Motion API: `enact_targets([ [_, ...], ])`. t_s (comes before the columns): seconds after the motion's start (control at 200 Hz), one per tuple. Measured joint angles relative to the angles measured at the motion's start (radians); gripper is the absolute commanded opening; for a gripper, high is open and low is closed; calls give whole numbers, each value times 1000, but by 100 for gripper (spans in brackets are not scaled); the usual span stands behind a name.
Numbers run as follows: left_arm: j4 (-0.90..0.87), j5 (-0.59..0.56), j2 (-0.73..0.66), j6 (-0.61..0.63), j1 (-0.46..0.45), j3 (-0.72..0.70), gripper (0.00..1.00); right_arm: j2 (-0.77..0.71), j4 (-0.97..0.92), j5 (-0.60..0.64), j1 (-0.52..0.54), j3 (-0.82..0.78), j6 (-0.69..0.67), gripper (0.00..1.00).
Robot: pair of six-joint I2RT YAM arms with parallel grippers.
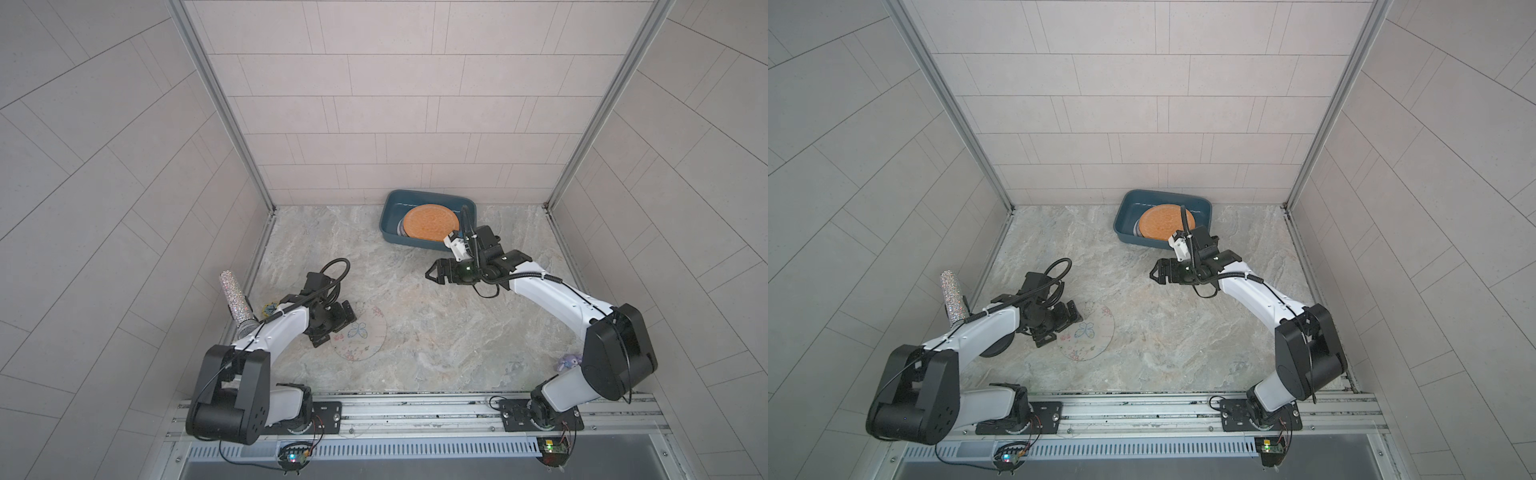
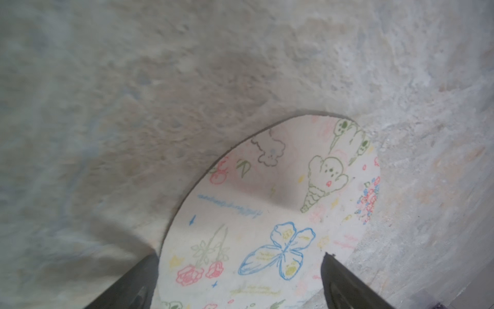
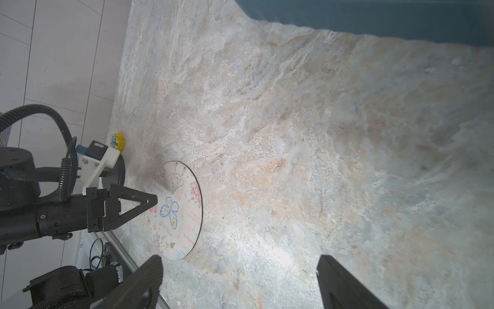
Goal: Put the coasters into the storage box
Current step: Move the coaster to the center of the board.
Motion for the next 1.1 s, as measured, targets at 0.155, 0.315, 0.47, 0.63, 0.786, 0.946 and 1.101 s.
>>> enact_targets([
  [0.155, 61, 34, 76, -15, -88, 50, 100, 2, 2, 2, 27, -1, 3, 93],
  [0.315, 135, 69, 138, -50, -177, 89, 100, 19, 14, 2, 63, -19, 12, 93],
  [0.47, 153, 65, 162, -55, -232, 110, 100, 79, 15, -1, 108, -32, 21, 93],
  [0.63, 100, 13, 150, -7, -228, 113, 100, 136, 21, -3, 157, -50, 33, 88],
  [0.786, 58, -31, 142, 29, -216, 113, 95, 177, 34, -6, 190, -69, 54, 77],
  [0.946, 61, -39, 150, 47, -217, 114, 89, 227, 56, -3, 211, -72, 77, 70],
  [1.101, 65, -35, 160, 56, -217, 119, 87, 267, 71, 6, 225, -72, 89, 63],
])
